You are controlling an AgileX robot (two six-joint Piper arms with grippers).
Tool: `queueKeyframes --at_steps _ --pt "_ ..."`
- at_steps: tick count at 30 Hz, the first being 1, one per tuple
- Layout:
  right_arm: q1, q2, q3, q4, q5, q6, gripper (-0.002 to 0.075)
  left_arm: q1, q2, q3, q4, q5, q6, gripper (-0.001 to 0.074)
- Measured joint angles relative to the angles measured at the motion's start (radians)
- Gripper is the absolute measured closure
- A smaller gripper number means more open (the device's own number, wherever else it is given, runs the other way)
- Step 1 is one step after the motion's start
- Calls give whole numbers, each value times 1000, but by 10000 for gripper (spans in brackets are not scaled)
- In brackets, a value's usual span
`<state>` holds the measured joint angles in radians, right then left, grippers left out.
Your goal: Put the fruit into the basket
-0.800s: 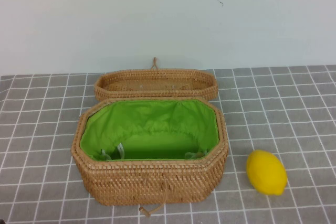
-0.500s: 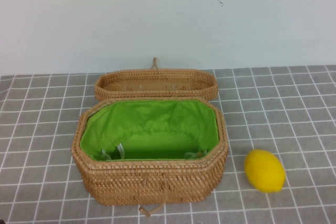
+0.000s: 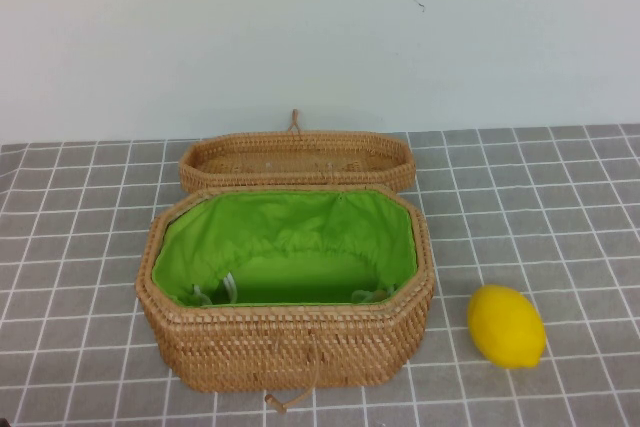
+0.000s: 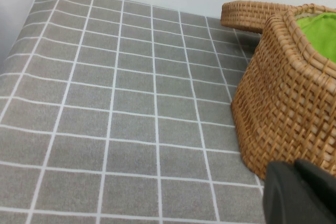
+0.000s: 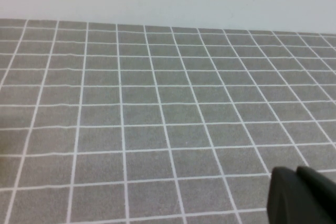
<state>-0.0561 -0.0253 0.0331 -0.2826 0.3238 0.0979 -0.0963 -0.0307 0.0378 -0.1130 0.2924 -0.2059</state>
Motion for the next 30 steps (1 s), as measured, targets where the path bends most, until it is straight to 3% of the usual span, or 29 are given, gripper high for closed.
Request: queueKeyframes --at_steps 11,24,30 --pt "0 0 0 -6 -18 2 729 0 0 0 0 0 0 738" --pt "0 0 0 -5 -238 2 729 0 0 0 0 0 0 734" --pt "0 0 2 0 -145 2 729 0 0 0 0 0 0 734"
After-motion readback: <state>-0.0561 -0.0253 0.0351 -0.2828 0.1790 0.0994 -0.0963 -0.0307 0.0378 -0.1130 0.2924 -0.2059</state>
